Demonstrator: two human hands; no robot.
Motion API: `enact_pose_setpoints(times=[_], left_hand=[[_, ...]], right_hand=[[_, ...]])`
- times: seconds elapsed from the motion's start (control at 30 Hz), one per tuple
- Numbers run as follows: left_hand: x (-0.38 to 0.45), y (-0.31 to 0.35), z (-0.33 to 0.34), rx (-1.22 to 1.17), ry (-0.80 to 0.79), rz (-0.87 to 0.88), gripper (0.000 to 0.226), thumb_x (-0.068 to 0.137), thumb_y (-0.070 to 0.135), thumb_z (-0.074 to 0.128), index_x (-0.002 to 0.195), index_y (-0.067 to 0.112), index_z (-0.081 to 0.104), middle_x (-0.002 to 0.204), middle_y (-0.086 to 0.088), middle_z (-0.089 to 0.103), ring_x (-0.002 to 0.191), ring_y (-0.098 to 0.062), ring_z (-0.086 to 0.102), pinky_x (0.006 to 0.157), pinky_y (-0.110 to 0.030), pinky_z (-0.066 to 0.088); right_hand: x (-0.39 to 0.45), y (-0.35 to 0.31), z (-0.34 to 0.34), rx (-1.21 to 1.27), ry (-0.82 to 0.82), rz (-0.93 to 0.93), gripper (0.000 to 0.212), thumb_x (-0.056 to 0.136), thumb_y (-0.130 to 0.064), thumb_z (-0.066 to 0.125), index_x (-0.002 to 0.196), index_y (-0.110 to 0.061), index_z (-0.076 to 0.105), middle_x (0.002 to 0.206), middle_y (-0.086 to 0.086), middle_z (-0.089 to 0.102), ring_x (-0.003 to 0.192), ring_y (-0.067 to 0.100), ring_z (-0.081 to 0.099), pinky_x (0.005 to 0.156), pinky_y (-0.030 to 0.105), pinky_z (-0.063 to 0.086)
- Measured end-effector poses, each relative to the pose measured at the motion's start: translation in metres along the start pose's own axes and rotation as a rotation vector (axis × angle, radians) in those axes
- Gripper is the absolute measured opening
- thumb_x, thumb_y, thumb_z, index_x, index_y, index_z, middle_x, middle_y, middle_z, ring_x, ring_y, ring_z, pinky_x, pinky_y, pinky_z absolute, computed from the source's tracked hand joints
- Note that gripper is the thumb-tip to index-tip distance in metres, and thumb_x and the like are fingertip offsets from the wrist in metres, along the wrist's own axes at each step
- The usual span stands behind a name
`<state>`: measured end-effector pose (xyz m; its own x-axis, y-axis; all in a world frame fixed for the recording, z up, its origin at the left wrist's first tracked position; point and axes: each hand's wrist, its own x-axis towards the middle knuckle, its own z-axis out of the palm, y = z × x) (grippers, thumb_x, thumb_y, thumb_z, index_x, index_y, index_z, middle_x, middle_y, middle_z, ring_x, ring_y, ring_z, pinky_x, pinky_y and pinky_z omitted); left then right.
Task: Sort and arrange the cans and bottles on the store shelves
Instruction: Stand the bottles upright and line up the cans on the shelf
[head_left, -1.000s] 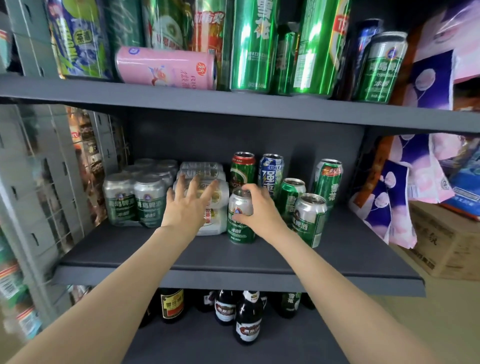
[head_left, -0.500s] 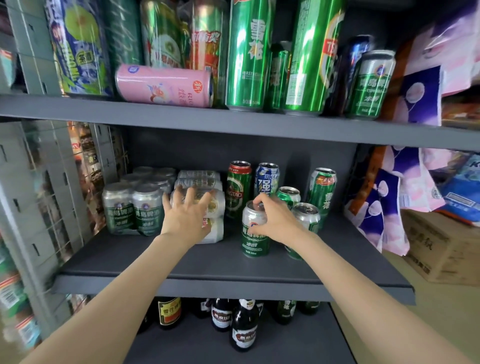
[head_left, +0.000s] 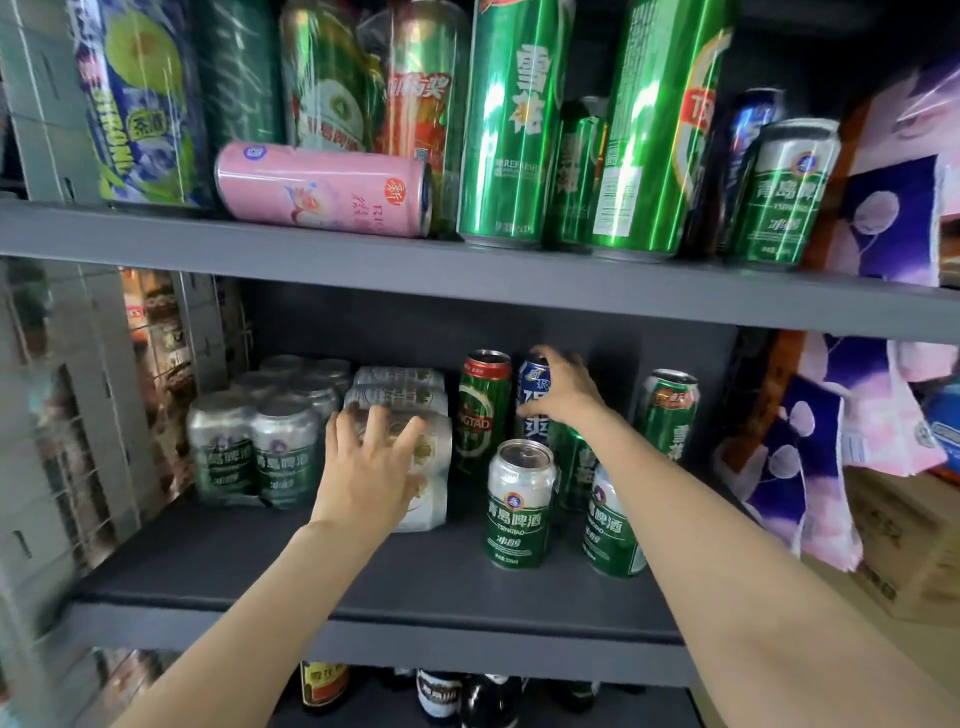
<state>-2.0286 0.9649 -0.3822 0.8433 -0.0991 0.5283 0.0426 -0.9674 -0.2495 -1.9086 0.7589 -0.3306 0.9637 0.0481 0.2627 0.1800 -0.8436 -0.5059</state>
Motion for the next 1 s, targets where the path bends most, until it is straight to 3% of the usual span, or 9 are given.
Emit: enact_pose_setpoints(times=[0.3, 0.37, 0.43, 0.5, 0.63, 0.73, 0.8, 0.9, 1.0], left_hand=[[0.002, -0.002, 0.017, -0.068, 0.047, 0.005, 0.078, 0.039, 0.033, 0.092, 0.102, 0.01, 0.052, 0.09, -0.026, 0.057, 0.076, -0.05, 0.056, 0.071, -0.056, 0.05], [0.001, 0.0, 0.009, -0.057, 0.0, -0.009, 0.068, 0.053, 0.036, 0.088, 0.109, 0.01, 0.059, 0.101, -0.026, 0.056, 0.087, -0.051, 0.054, 0.081, -0.057, 0.047], [-0.001, 0.003, 0.003, -0.068, -0.072, -0.033, 0.061, 0.082, 0.042, 0.064, 0.132, 0.016, 0.042, 0.128, -0.023, 0.042, 0.113, -0.049, 0.042, 0.102, -0.054, 0.032], [0.0, 0.003, 0.003, -0.062, -0.094, -0.045, 0.056, 0.094, 0.045, 0.043, 0.14, 0.021, 0.021, 0.141, -0.017, 0.025, 0.127, -0.043, 0.029, 0.111, -0.048, 0.019], [-0.001, 0.003, -0.006, -0.106, -0.089, -0.03, 0.052, 0.094, 0.044, 0.041, 0.138, 0.024, 0.022, 0.138, -0.014, 0.026, 0.127, -0.04, 0.029, 0.111, -0.046, 0.018], [0.001, -0.001, -0.005, -0.126, -0.074, -0.027, 0.048, 0.095, 0.041, 0.041, 0.137, 0.023, 0.027, 0.137, -0.015, 0.029, 0.124, -0.041, 0.03, 0.11, -0.046, 0.02], [0.002, -0.003, -0.01, -0.161, -0.156, -0.015, 0.05, 0.095, 0.035, 0.041, 0.141, 0.023, 0.025, 0.141, -0.016, 0.026, 0.13, -0.043, 0.023, 0.113, -0.047, 0.014], [-0.003, -0.008, -0.028, -0.253, -0.391, 0.026, 0.067, 0.095, 0.029, 0.041, 0.149, 0.026, 0.001, 0.156, -0.011, -0.002, 0.142, -0.037, -0.003, 0.117, -0.044, 0.001], [-0.017, -0.014, -0.073, -0.441, -0.548, 0.195, 0.071, 0.095, 0.021, 0.04, 0.148, 0.028, -0.005, 0.157, -0.004, -0.004, 0.144, -0.026, 0.005, 0.116, -0.035, 0.009]], right_hand=[[-0.052, -0.008, -0.026, 0.076, 0.326, -0.336, 0.072, 0.066, -0.013, 0.083, 0.126, -0.02, 0.043, 0.13, 0.002, 0.04, 0.112, 0.02, 0.05, 0.09, 0.024, 0.04], [-0.066, -0.012, -0.035, 0.05, 0.359, -0.438, 0.069, 0.067, -0.012, 0.081, 0.126, -0.017, 0.046, 0.132, 0.001, 0.04, 0.112, 0.017, 0.049, 0.092, 0.027, 0.041], [-0.081, -0.011, -0.041, 0.002, 0.355, -0.554, 0.066, 0.069, -0.01, 0.08, 0.126, -0.015, 0.048, 0.137, 0.002, 0.039, 0.115, 0.009, 0.044, 0.097, 0.02, 0.039], [-0.096, -0.007, -0.047, -0.032, 0.354, -0.661, 0.065, 0.07, -0.009, 0.079, 0.126, -0.019, 0.046, 0.14, 0.002, 0.037, 0.117, 0.003, 0.038, 0.099, 0.006, 0.029], [-0.126, 0.004, -0.056, -0.163, 0.487, -0.946, 0.065, 0.07, -0.004, 0.078, 0.121, -0.019, 0.041, 0.136, 0.006, 0.034, 0.12, 0.024, 0.044, 0.103, 0.027, 0.036], [-0.148, 0.004, -0.059, -0.249, 0.48, -1.047, 0.043, 0.089, -0.015, 0.058, 0.126, -0.023, 0.039, 0.138, 0.003, 0.034, 0.128, 0.021, 0.04, 0.108, 0.034, 0.036], [-0.167, -0.005, -0.064, -0.292, 0.414, -1.123, 0.027, 0.097, -0.013, 0.046, 0.123, -0.019, 0.043, 0.136, 0.005, 0.037, 0.129, 0.025, 0.04, 0.108, 0.038, 0.037], [-0.195, -0.026, -0.082, -0.28, 0.319, -1.226, 0.031, 0.091, 0.007, 0.05, 0.116, -0.012, 0.045, 0.129, 0.013, 0.038, 0.122, 0.037, 0.042, 0.102, 0.042, 0.043], [-0.211, -0.053, -0.115, -0.198, 0.184, -1.17, 0.037, 0.092, 0.007, 0.046, 0.121, -0.016, 0.041, 0.131, 0.011, 0.035, 0.124, 0.035, 0.041, 0.098, 0.041, 0.046]])
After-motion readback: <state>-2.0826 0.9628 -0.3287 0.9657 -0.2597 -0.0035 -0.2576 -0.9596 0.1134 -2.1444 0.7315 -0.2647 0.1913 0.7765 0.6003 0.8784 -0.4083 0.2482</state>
